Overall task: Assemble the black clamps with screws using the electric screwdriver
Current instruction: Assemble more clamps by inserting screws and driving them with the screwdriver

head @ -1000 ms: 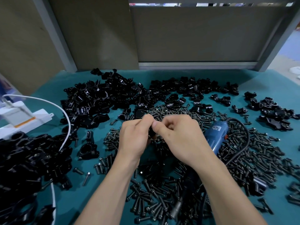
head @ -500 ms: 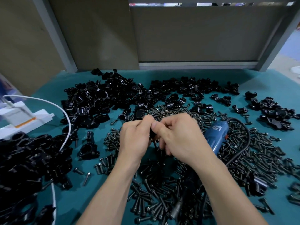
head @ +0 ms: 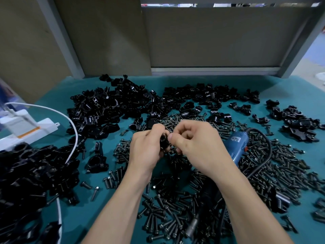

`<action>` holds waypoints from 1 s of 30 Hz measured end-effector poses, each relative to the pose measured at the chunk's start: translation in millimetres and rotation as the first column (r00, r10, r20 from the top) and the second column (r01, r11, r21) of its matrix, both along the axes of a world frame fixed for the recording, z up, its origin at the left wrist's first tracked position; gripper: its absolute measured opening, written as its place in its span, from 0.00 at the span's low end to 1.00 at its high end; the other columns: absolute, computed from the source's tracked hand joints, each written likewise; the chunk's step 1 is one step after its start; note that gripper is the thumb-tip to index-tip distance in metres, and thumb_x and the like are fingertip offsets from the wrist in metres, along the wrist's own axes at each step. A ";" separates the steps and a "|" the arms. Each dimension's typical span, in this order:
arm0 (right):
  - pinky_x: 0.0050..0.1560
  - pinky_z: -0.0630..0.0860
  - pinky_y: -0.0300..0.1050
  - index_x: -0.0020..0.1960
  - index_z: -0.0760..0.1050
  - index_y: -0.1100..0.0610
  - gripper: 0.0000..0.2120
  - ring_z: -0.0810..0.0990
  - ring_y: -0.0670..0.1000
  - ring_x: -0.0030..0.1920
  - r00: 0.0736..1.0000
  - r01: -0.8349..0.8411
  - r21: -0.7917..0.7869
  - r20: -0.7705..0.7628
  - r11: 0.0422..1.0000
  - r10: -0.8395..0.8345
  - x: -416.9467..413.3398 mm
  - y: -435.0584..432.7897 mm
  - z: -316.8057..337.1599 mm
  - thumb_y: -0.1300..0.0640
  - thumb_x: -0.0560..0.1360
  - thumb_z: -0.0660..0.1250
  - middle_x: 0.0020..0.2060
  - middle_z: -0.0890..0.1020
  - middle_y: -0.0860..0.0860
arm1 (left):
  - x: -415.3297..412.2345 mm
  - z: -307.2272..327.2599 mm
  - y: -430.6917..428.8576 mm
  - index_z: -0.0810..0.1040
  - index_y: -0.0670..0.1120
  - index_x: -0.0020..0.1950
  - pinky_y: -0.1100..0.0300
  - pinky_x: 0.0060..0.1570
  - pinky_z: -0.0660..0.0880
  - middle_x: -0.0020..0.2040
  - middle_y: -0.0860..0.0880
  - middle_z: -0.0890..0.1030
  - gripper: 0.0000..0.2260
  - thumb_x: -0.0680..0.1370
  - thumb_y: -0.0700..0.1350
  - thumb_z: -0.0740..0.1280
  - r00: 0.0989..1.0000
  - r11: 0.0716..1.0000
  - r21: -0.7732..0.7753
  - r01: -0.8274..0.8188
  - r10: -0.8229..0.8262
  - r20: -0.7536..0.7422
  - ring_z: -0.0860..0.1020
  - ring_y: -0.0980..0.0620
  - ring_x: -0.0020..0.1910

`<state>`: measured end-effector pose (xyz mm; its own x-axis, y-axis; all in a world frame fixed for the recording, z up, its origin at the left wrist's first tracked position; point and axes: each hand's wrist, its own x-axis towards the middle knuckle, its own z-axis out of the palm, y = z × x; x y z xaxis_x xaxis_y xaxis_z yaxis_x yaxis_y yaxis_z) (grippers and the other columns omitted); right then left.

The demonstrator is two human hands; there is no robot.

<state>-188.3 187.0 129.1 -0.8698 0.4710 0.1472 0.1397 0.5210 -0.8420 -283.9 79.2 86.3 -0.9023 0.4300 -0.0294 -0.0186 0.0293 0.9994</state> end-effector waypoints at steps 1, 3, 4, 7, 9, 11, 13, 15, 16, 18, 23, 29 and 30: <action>0.30 0.73 0.41 0.39 0.80 0.50 0.09 0.74 0.46 0.25 0.999 0.010 -0.023 -0.044 1.000 -0.011 -0.4 0.8 0.4 0.54 0.77 0.74 0.27 0.82 0.47 | -0.1 -0.2 0.4 0.80 0.33 0.40 0.56 0.25 0.61 0.32 0.40 0.75 0.29 0.67 0.62 0.64 1.000 1.000 0.003 -0.009 0.009 0.018 0.67 0.48 0.28; 0.33 0.77 0.39 0.40 0.82 0.48 0.08 0.80 0.46 0.28 0.997 0.005 -0.034 -0.081 0.999 -0.008 -0.6 1.5 1.1 0.58 0.76 0.75 0.29 0.83 0.45 | -0.3 -0.7 2.0 0.77 0.31 0.41 0.53 0.27 0.61 0.32 0.41 0.74 0.31 0.67 0.63 0.64 0.999 1.000 -0.009 -0.018 0.019 0.028 0.68 0.47 0.29; 0.33 0.76 0.36 0.40 0.83 0.47 0.08 0.81 0.44 0.29 0.997 0.000 -0.020 -0.080 1.000 -0.001 -0.5 1.2 0.7 0.58 0.76 0.74 0.29 0.83 0.44 | 0.3 -1.0 2.4 0.80 0.35 0.39 0.53 0.28 0.62 0.33 0.40 0.75 0.29 0.68 0.64 0.64 1.000 1.000 -0.019 -0.016 0.016 0.023 0.69 0.47 0.30; 0.31 0.75 0.34 0.40 0.83 0.47 0.09 0.80 0.44 0.28 0.998 -0.001 0.000 -0.066 1.000 0.001 -1.3 0.1 -1.7 0.57 0.78 0.72 0.28 0.83 0.45 | 3.5 -0.9 1.8 0.87 0.47 0.38 0.59 0.25 0.63 0.33 0.40 0.78 0.26 0.78 0.65 0.61 1.000 1.000 0.018 -0.002 0.001 0.026 0.72 0.47 0.30; 0.31 0.75 0.36 0.40 0.83 0.48 0.10 0.80 0.44 0.28 0.998 0.005 -0.017 -0.066 1.000 -0.006 -2.3 -0.3 -3.1 0.57 0.79 0.72 0.28 0.83 0.46 | 5.4 -1.4 1.4 0.88 0.51 0.39 0.63 0.23 0.63 0.31 0.44 0.80 0.29 0.85 0.64 0.55 0.998 0.997 0.074 -0.014 0.009 0.065 0.71 0.51 0.25; 0.30 0.74 0.34 0.39 0.82 0.48 0.11 0.80 0.43 0.28 0.997 0.020 -0.014 -0.072 1.000 -0.021 -2.8 0.2 -3.7 0.57 0.79 0.71 0.28 0.83 0.47 | 8.0 -0.9 1.8 0.88 0.50 0.39 0.65 0.22 0.63 0.30 0.45 0.81 0.34 0.87 0.63 0.49 0.994 0.992 0.126 -0.006 -0.008 0.107 0.70 0.54 0.22; 0.29 0.73 0.34 0.38 0.82 0.48 0.11 0.79 0.43 0.27 0.997 0.030 -0.012 -0.075 0.999 -0.031 -2.8 0.5 -3.9 0.56 0.79 0.72 0.27 0.83 0.46 | 10.0 0.2 1.4 0.89 0.48 0.40 0.66 0.22 0.62 0.31 0.43 0.82 0.37 0.86 0.65 0.46 0.989 0.986 0.163 0.020 -0.043 0.138 0.70 0.54 0.22; 0.31 0.76 0.39 0.38 0.82 0.48 0.11 0.79 0.44 0.28 0.996 0.035 -0.018 -0.083 0.999 -0.037 -2.9 0.7 -4.4 0.55 0.79 0.72 0.28 0.83 0.46 | 10.3 1.4 -0.3 0.88 0.48 0.40 0.66 0.22 0.61 0.32 0.41 0.82 0.39 0.86 0.66 0.44 0.983 0.981 0.184 0.054 -0.085 0.164 0.69 0.54 0.22; 0.32 0.78 0.41 0.38 0.82 0.48 0.11 0.80 0.45 0.28 0.995 0.037 -0.025 -0.088 0.999 -0.039 -3.1 0.9 -4.7 0.55 0.79 0.72 0.28 0.83 0.45 | 9.7 1.6 -0.9 0.88 0.47 0.39 0.66 0.22 0.60 0.32 0.41 0.82 0.40 0.85 0.67 0.44 0.978 0.979 0.191 0.071 -0.105 0.177 0.68 0.54 0.22; 0.33 0.78 0.42 0.38 0.82 0.48 0.11 0.80 0.45 0.28 0.995 0.040 -0.043 -0.093 0.998 -0.044 -3.4 1.4 -4.9 0.56 0.79 0.72 0.28 0.83 0.45 | 8.8 2.1 -1.4 0.87 0.46 0.39 0.66 0.23 0.58 0.33 0.41 0.82 0.41 0.85 0.68 0.43 0.968 0.972 0.207 0.107 -0.150 0.200 0.68 0.53 0.22; 0.34 0.79 0.44 0.39 0.82 0.49 0.11 0.80 0.46 0.28 0.996 0.000 -0.049 -0.094 0.999 -0.004 -2.9 3.7 -4.9 0.57 0.79 0.71 0.30 0.84 0.46 | 6.7 4.5 -2.0 0.87 0.47 0.37 0.66 0.21 0.57 0.33 0.45 0.81 0.39 0.85 0.67 0.45 0.937 0.965 0.233 0.119 -0.187 0.295 0.67 0.55 0.21; 0.34 0.79 0.43 0.40 0.82 0.49 0.10 0.79 0.44 0.27 0.995 -0.032 -0.031 -0.099 0.999 0.029 -1.5 3.3 -5.1 0.57 0.79 0.71 0.31 0.84 0.46 | 6.3 9.3 -3.0 0.87 0.50 0.37 0.65 0.19 0.58 0.34 0.49 0.81 0.25 0.84 0.61 0.62 0.926 0.977 0.185 0.102 -0.161 0.342 0.67 0.56 0.22; 0.34 0.79 0.44 0.40 0.82 0.49 0.09 0.79 0.45 0.27 0.994 -0.025 -0.035 -0.103 0.999 0.022 -1.8 3.2 -5.3 0.56 0.79 0.72 0.31 0.84 0.47 | 6.6 9.3 -2.4 0.87 0.50 0.37 0.65 0.20 0.58 0.34 0.49 0.81 0.23 0.84 0.60 0.63 0.927 0.978 0.184 0.101 -0.160 0.340 0.68 0.56 0.23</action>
<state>-190.1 190.2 123.8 -0.8618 0.4573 0.2194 0.0395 0.4917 -0.8699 -277.2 76.9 95.6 -0.7820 0.5689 -0.2547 -0.3758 -0.1043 0.9208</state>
